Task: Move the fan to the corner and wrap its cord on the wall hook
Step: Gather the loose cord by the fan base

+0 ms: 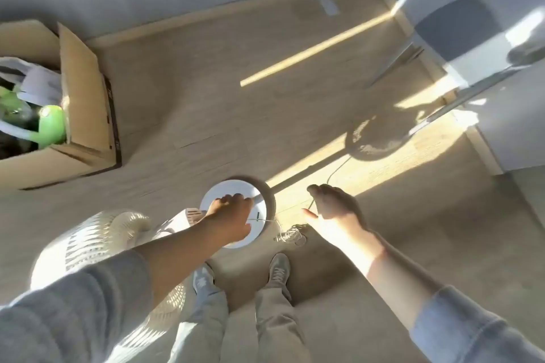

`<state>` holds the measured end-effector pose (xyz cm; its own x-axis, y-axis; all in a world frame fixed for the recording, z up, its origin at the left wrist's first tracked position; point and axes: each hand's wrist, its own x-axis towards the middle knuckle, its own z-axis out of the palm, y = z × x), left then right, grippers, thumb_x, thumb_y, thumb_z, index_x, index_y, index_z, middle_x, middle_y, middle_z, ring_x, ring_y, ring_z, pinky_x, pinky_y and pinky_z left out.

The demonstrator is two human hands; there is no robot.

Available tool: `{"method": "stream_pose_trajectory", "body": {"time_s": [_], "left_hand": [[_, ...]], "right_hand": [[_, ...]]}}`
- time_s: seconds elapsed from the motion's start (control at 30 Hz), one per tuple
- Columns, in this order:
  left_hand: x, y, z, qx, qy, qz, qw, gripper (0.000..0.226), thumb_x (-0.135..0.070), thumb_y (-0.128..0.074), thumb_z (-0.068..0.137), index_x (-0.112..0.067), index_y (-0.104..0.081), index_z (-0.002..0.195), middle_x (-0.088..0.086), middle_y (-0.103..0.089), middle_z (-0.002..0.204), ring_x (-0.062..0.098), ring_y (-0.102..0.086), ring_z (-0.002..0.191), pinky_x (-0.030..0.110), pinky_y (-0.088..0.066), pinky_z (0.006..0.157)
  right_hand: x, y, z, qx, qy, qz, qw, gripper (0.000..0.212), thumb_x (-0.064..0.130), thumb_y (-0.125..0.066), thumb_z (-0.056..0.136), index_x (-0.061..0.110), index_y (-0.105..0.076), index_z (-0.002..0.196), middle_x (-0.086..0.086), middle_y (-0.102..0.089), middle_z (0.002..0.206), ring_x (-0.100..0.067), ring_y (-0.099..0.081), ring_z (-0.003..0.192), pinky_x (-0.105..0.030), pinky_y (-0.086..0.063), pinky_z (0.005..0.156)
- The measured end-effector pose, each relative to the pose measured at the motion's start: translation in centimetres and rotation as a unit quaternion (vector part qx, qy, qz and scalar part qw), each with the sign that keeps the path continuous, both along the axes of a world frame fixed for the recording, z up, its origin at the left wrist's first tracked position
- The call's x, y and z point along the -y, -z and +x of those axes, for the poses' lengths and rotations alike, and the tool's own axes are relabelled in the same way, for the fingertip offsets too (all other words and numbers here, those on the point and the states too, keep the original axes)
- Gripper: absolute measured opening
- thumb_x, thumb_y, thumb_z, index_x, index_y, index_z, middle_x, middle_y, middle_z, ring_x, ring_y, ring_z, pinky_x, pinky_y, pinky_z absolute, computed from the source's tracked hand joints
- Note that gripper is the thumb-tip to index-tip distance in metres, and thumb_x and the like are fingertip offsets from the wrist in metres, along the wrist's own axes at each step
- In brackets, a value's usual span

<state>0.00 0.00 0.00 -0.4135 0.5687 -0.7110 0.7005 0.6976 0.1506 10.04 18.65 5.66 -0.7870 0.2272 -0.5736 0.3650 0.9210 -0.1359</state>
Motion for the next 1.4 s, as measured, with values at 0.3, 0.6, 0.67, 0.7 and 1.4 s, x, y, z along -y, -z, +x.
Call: {"method": "stream_pose_trajectory", "body": {"time_s": [0.3,0.6,0.67,0.7,1.4], "left_hand": [[-0.3,8.2,0.8,0.019,0.002,-0.129,0.991,0.036,-0.025,-0.058,0.081,-0.014,-0.054,0.115,0.006,-0.059,0.113,0.027,-0.057,0.106,0.033,-0.041,0.08],[-1.0,10.7,1.0,0.007,-0.001,-0.171,0.985,0.034,-0.011,-0.052,0.083,-0.013,-0.054,0.117,0.008,-0.059,0.116,0.027,-0.054,0.112,0.034,-0.038,0.093],[-1.0,10.4,0.9,0.028,-0.019,-0.161,0.986,0.028,-0.01,-0.052,0.083,-0.011,-0.056,0.111,0.007,-0.058,0.105,0.026,-0.054,0.105,0.034,-0.038,0.088],[-1.1,10.1,0.9,0.048,-0.035,-0.153,0.986,0.026,-0.011,-0.052,0.082,-0.01,-0.057,0.108,0.007,-0.057,0.1,0.026,-0.055,0.1,0.033,-0.04,0.083],[-4.8,-8.1,3.1,0.117,-0.082,0.1,0.985,0.036,-0.028,-0.054,0.09,-0.007,-0.058,0.119,0.01,-0.066,0.117,0.023,-0.061,0.103,0.029,-0.048,0.087]], "right_hand": [[1.2,7.3,1.6,-0.034,0.078,-0.023,0.996,0.039,0.039,-0.057,0.088,0.015,-0.056,0.118,-0.006,-0.068,0.107,-0.025,-0.067,0.097,-0.032,-0.054,0.082],[2.1,9.4,3.2,-0.014,0.116,-0.058,0.991,0.035,0.037,-0.054,0.09,0.016,-0.055,0.118,-0.004,-0.068,0.111,-0.023,-0.067,0.099,-0.033,-0.056,0.081],[1.8,9.3,3.9,-0.018,0.118,-0.051,0.992,0.037,0.037,-0.053,0.091,0.016,-0.054,0.122,-0.004,-0.068,0.113,-0.022,-0.067,0.099,-0.031,-0.054,0.08],[1.5,9.3,4.3,-0.021,0.121,-0.05,0.991,0.038,0.036,-0.054,0.091,0.016,-0.054,0.123,-0.004,-0.068,0.115,-0.021,-0.067,0.1,-0.029,-0.053,0.08],[-1.5,-1.7,9.1,0.012,0.191,-0.049,0.98,0.045,0.029,-0.051,0.093,0.018,-0.043,0.136,-0.004,-0.057,0.132,-0.02,-0.055,0.122,-0.029,-0.044,0.099]]}}
